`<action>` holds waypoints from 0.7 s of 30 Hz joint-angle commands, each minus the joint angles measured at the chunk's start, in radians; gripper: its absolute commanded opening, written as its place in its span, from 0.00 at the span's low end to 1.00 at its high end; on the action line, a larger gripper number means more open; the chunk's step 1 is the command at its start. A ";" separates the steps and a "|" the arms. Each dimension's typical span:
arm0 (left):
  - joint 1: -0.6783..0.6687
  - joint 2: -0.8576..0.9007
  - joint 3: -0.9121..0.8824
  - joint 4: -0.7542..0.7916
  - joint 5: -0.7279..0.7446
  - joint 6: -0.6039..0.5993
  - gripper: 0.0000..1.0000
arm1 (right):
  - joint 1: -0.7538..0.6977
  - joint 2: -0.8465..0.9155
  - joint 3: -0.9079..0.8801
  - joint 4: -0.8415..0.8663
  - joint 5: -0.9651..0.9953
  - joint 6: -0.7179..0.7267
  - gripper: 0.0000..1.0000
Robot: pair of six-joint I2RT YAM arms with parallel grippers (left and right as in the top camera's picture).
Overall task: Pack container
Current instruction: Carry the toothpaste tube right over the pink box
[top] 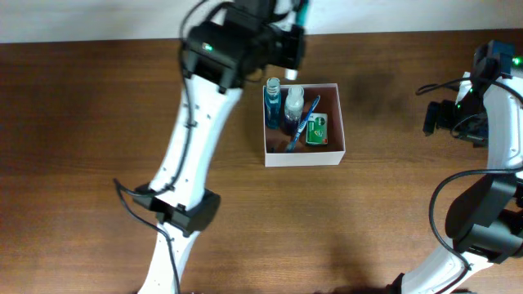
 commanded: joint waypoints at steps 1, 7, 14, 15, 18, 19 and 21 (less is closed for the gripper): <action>-0.061 0.004 0.009 0.022 -0.104 0.003 0.19 | 0.000 -0.032 0.010 0.001 0.016 -0.006 0.99; -0.143 0.048 0.009 0.026 -0.216 0.003 0.20 | 0.000 -0.032 0.010 0.001 0.016 -0.006 0.99; -0.174 0.171 0.009 0.018 -0.212 0.003 0.20 | 0.000 -0.032 0.010 0.001 0.016 -0.006 0.99; -0.174 0.187 0.009 0.018 -0.212 0.002 0.20 | 0.000 -0.032 0.010 0.001 0.016 -0.006 0.99; -0.173 0.228 0.009 0.021 -0.212 0.003 0.21 | 0.000 -0.032 0.010 0.001 0.016 -0.006 0.99; -0.173 0.243 0.009 0.021 -0.215 0.003 0.21 | 0.000 -0.032 0.010 0.001 0.016 -0.006 0.99; -0.172 0.276 0.009 0.021 -0.216 0.006 0.21 | 0.000 -0.032 0.010 0.001 0.016 -0.006 0.99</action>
